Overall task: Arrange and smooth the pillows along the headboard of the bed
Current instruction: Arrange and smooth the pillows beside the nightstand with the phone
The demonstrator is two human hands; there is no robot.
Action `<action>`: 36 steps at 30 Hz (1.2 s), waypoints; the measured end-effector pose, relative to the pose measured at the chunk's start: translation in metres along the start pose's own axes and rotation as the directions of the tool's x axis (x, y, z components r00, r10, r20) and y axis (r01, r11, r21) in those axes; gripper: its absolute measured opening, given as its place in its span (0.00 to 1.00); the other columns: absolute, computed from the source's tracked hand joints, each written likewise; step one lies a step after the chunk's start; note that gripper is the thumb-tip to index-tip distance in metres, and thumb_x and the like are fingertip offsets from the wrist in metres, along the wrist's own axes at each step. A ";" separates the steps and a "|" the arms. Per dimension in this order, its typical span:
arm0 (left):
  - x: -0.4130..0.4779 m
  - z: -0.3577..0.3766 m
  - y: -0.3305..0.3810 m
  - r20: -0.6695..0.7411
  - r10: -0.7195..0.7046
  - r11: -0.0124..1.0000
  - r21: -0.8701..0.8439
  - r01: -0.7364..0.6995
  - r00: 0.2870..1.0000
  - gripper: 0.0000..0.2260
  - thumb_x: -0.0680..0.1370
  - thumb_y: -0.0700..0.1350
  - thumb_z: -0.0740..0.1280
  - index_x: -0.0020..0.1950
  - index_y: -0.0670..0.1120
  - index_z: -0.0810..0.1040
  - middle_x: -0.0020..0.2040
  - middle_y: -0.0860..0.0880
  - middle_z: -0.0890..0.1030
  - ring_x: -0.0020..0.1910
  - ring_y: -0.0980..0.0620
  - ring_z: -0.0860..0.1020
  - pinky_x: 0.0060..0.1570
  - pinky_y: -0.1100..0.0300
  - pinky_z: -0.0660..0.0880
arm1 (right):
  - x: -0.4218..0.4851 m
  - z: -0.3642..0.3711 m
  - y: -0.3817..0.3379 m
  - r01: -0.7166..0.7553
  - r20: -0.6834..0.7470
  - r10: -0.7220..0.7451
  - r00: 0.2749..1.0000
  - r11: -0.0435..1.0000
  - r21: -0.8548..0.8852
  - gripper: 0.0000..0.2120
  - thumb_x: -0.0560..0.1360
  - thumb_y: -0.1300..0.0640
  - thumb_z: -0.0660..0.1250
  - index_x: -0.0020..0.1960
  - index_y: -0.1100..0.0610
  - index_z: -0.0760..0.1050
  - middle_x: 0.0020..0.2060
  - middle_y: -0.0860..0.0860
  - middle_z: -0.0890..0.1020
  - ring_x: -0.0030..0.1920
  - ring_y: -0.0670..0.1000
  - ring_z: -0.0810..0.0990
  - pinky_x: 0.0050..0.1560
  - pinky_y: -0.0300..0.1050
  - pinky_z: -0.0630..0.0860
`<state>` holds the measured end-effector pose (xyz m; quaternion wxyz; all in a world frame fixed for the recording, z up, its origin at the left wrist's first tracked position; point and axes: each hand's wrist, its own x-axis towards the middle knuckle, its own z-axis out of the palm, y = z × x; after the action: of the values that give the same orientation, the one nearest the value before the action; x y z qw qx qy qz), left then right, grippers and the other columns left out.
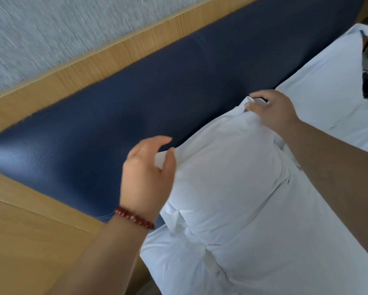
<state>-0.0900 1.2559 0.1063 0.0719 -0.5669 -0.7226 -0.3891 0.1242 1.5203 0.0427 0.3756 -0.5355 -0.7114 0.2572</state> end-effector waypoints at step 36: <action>0.102 0.157 0.061 0.454 -0.468 0.741 -0.265 0.617 0.758 0.06 0.79 0.51 0.68 0.45 0.51 0.82 0.30 0.55 0.75 0.19 0.60 0.66 0.20 0.69 0.64 | 0.065 -0.046 0.065 -0.242 0.295 0.148 0.944 0.918 0.315 0.10 0.76 0.47 0.69 0.47 0.55 0.81 0.34 0.47 0.76 0.33 0.43 0.74 0.35 0.32 0.71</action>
<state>-0.0191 1.4381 0.0828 -0.2964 -0.3901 -0.7631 -0.4214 0.1889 1.6000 0.0363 0.3377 -0.4904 -0.6412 0.4841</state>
